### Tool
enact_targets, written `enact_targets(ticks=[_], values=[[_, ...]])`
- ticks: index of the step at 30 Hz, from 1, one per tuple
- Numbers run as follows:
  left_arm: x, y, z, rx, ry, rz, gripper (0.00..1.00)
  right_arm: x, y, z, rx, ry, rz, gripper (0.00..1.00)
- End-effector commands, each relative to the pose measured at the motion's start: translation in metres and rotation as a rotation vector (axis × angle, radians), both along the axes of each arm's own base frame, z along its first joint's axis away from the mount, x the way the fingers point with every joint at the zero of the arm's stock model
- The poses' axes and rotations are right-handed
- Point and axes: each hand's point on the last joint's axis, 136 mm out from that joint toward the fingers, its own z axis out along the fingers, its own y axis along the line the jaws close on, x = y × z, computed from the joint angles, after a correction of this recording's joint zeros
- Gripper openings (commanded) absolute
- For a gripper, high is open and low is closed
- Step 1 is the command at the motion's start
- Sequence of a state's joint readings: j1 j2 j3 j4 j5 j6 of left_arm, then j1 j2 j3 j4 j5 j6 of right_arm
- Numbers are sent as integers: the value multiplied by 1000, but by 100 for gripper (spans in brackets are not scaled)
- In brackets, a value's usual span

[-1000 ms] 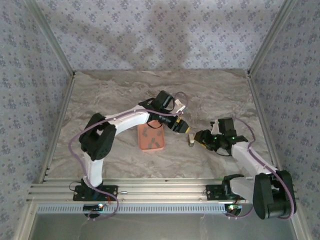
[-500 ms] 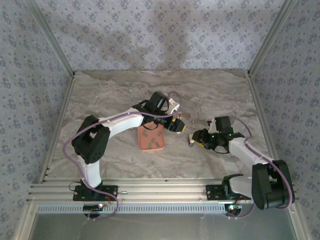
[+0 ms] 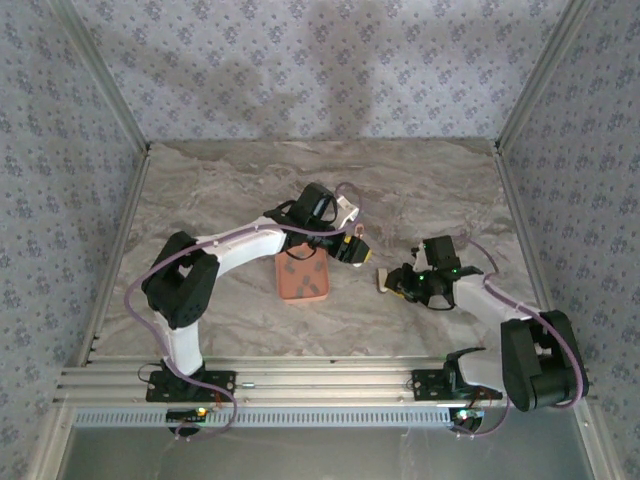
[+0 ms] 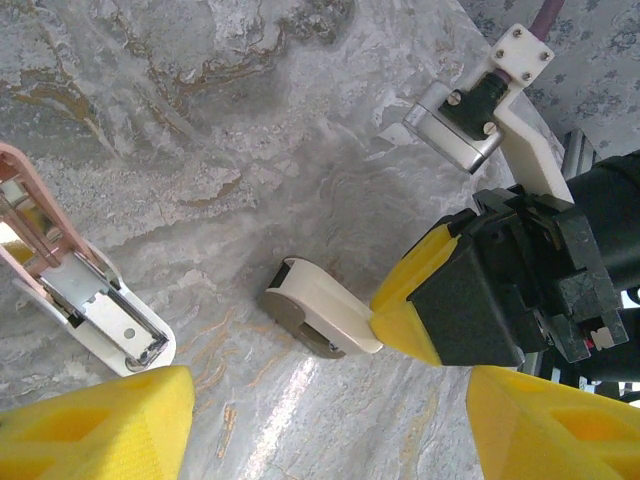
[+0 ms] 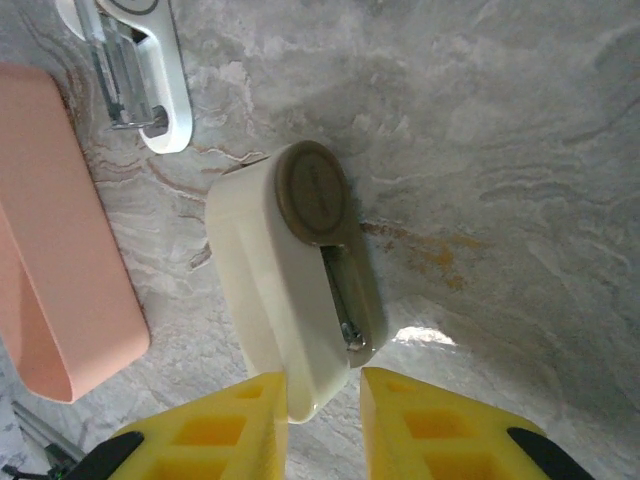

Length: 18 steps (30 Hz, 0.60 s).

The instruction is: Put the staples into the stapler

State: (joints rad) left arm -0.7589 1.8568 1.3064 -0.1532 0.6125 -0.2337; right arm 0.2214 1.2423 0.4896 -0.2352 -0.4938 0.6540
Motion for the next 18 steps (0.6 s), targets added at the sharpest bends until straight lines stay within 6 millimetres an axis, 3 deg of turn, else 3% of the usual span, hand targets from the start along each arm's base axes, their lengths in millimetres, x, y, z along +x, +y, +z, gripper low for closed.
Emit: enact_targets(ticks=[1, 10, 15, 18], values=[[4, 0, 17, -37, -28, 10, 72, -24, -17, -30, -110, 120, -13, 25], [4, 4, 15, -25, -34, 21, 72, -24, -21, -40, -164, 151, -15, 25], [6, 6, 18, -33, -46, 35, 74, -12, -16, -16, -149, 64, 14, 27], [8, 9, 21, -38, -58, 55, 75, -3, -14, 3, -155, 14, 28, 34]])
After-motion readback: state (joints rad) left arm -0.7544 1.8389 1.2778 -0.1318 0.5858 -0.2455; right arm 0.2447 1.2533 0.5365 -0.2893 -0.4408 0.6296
